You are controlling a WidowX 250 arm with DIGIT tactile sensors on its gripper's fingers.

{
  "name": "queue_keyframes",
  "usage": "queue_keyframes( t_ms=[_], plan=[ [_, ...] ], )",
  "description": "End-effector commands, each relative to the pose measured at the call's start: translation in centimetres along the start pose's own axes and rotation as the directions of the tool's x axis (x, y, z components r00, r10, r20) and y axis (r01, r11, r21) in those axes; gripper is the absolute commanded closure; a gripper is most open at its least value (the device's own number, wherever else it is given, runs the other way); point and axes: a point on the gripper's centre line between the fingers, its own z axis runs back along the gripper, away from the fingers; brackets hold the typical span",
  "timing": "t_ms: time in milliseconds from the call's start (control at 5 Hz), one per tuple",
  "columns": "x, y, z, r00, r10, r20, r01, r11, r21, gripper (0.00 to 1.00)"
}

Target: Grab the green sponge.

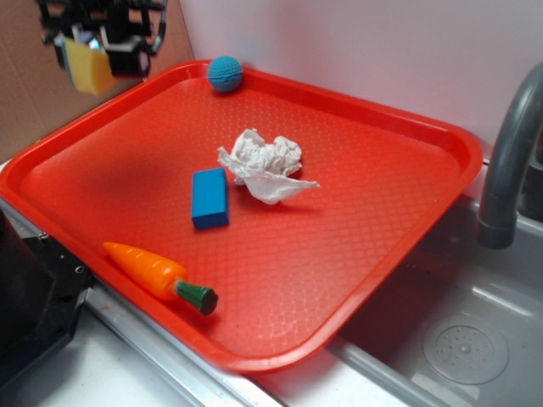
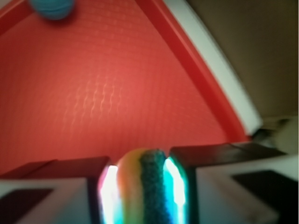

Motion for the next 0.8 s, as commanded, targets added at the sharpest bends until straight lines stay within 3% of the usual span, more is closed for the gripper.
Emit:
queue_keyframes(
  t_ms=[0, 200, 400, 600],
  plan=[
    [-0.9, -2.5, 4.2, 0.888, -0.456, 0.062, 0.457, 0.889, -0.006, 1.00],
    [-1.4, -5.0, 4.4, 0.778, -0.619, 0.110, 0.624, 0.781, -0.024, 1.00],
    [-1.8, -5.5, 4.6, 0.761, -0.638, 0.120, 0.645, 0.763, -0.035, 1.00],
    [-1.5, -4.6, 4.3, 0.796, -0.594, 0.116, 0.603, 0.793, -0.083, 1.00]
  ],
)
